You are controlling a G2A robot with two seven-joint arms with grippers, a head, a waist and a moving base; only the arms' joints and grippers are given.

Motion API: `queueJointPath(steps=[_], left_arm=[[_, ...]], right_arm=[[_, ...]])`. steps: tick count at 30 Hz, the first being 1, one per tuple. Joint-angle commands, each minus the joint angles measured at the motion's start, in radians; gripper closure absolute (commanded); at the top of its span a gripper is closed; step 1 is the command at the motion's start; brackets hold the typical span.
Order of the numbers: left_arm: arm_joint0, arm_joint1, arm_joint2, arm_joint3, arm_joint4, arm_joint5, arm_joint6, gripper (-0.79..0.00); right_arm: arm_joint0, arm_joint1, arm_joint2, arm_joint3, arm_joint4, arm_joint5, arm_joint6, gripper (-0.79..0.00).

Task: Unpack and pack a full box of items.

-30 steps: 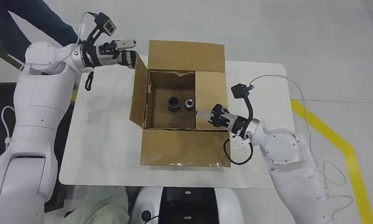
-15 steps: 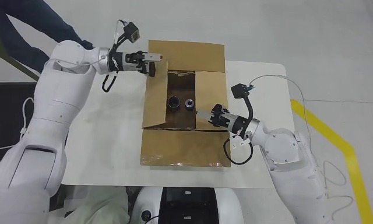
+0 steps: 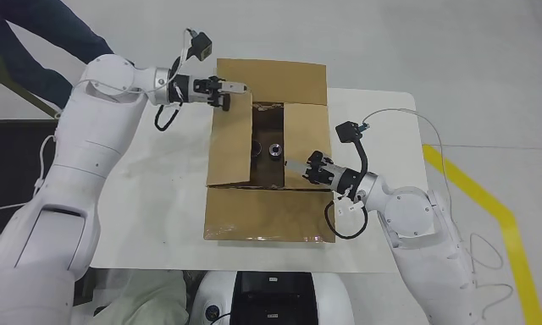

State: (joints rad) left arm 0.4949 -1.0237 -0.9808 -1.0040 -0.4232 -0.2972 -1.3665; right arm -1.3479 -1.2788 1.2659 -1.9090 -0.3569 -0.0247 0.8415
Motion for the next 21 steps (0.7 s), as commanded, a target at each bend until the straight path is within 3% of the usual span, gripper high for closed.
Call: queueJointPath(steps=[1, 15, 21], left_arm=[[-0.002, -0.003, 0.01, -0.001, 0.022, -0.007, 0.01, -0.785], [-0.008, -0.011, 0.045, 0.01, 0.146, -0.043, 0.08, -0.785], [-0.009, -0.008, 0.014, -0.003, 0.094, -0.03, 0.084, -0.785]], right_arm=[[0.0, 0.0, 0.0, 0.0, 0.0, 0.0, 0.0, -0.785], [0.0, 0.0, 0.0, 0.0, 0.0, 0.0, 0.0, -0.785], [0.0, 0.0, 0.0, 0.0, 0.0, 0.0, 0.0, -0.785]])
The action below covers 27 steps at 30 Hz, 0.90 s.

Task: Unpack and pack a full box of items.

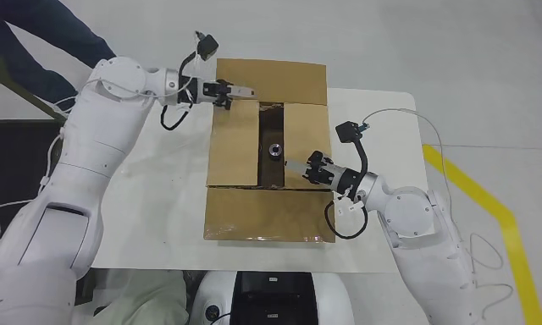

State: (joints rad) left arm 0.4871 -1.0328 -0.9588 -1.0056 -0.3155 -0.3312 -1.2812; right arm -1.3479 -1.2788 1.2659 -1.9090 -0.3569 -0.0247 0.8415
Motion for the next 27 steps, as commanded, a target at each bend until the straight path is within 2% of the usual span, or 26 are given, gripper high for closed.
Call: queueJointPath(steps=[1, 8, 13, 19, 27], left_arm=[[-0.003, 0.003, -0.017, -0.001, -0.024, 0.008, 0.0, -0.785], [-0.024, 0.017, -0.085, 0.025, -0.06, 0.013, 0.022, -0.785], [-0.053, 0.021, -0.11, 0.073, -0.055, -0.006, 0.037, -0.785], [-0.095, 0.017, -0.108, 0.161, -0.03, -0.06, 0.057, -0.785], [-0.155, -0.003, -0.083, 0.303, -0.019, -0.146, 0.091, -0.785]], right_arm=[[0.0, 0.0, 0.0, 0.0, 0.0, 0.0, 0.0, -0.785], [-0.002, 0.001, -0.009, -0.007, 0.011, -0.014, -0.011, -0.785], [-0.028, 0.008, 0.023, -0.046, 0.091, -0.006, 0.01, -0.785], [-0.117, 0.025, 0.109, -0.091, 0.262, -0.017, 0.112, -0.785], [-0.233, 0.045, 0.195, -0.12, 0.344, -0.001, 0.152, -0.785]])
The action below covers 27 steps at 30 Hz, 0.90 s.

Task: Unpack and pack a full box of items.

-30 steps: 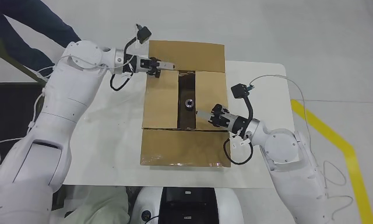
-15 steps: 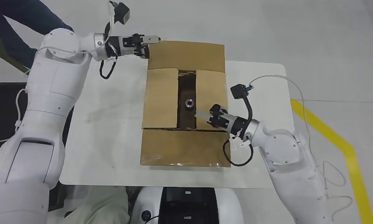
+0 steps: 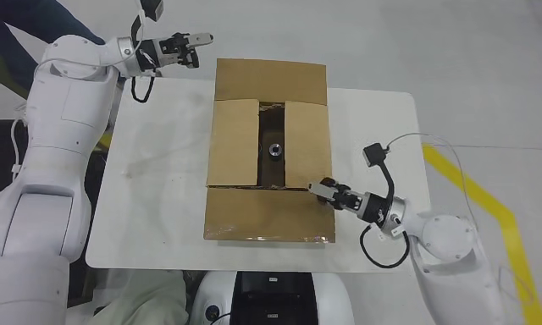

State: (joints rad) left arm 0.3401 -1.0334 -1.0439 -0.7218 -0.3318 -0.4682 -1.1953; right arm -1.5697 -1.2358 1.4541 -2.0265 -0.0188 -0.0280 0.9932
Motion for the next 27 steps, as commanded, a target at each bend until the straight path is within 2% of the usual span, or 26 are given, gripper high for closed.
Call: queueJointPath(steps=[1, 3, 18, 27], left_arm=[[-0.016, -0.005, 0.004, 0.034, -0.004, -0.018, 0.007, -0.785], [-0.027, -0.009, 0.006, 0.057, -0.011, -0.031, 0.003, -0.785], [-0.027, -0.009, 0.006, 0.057, -0.011, -0.031, 0.003, -0.785], [-0.027, -0.009, 0.006, 0.057, -0.011, -0.031, 0.003, -0.785]], right_arm=[[-0.021, 0.004, 0.013, -0.005, 0.013, 0.003, 0.0, -0.785], [-0.038, 0.006, 0.02, -0.009, 0.03, 0.004, -0.006, -0.785], [-0.05, 0.008, 0.024, -0.013, 0.051, 0.012, -0.023, -0.785], [-0.12, 0.025, 0.124, 0.015, 0.144, 0.03, -0.014, -0.785]])
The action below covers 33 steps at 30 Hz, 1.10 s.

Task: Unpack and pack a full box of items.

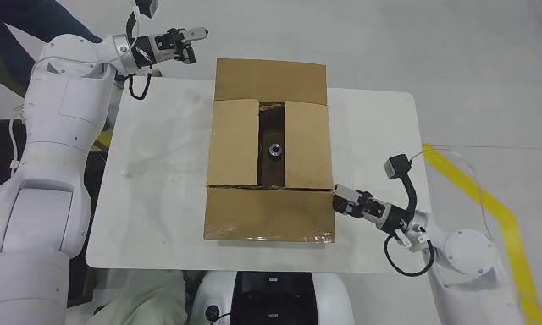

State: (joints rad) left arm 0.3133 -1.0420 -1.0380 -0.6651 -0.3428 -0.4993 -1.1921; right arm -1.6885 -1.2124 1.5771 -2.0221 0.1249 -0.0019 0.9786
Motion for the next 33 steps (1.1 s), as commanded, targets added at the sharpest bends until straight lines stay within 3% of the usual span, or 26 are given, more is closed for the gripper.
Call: queueJointPath(steps=[1, 9, 18, 33], left_arm=[[0.0, 0.0, 0.0, 0.0, 0.0, 0.0, 0.0, -0.785], [0.0, 0.0, 0.0, 0.0, 0.0, 0.0, 0.0, -0.785], [0.0, 0.0, 0.0, 0.0, 0.0, 0.0, 0.0, -0.785], [0.0, 0.0, 0.0, 0.0, 0.0, 0.0, 0.0, -0.785]], right_arm=[[-0.001, 0.003, -0.001, 0.019, -0.003, 0.007, 0.003, -0.785], [0.015, 0.01, -0.027, 0.094, -0.013, 0.01, -0.007, -0.785], [-0.006, 0.023, -0.045, 0.101, 0.075, 0.041, 0.099, -0.785], [0.014, 0.034, -0.053, 0.105, 0.338, -0.044, 0.196, -0.785]])
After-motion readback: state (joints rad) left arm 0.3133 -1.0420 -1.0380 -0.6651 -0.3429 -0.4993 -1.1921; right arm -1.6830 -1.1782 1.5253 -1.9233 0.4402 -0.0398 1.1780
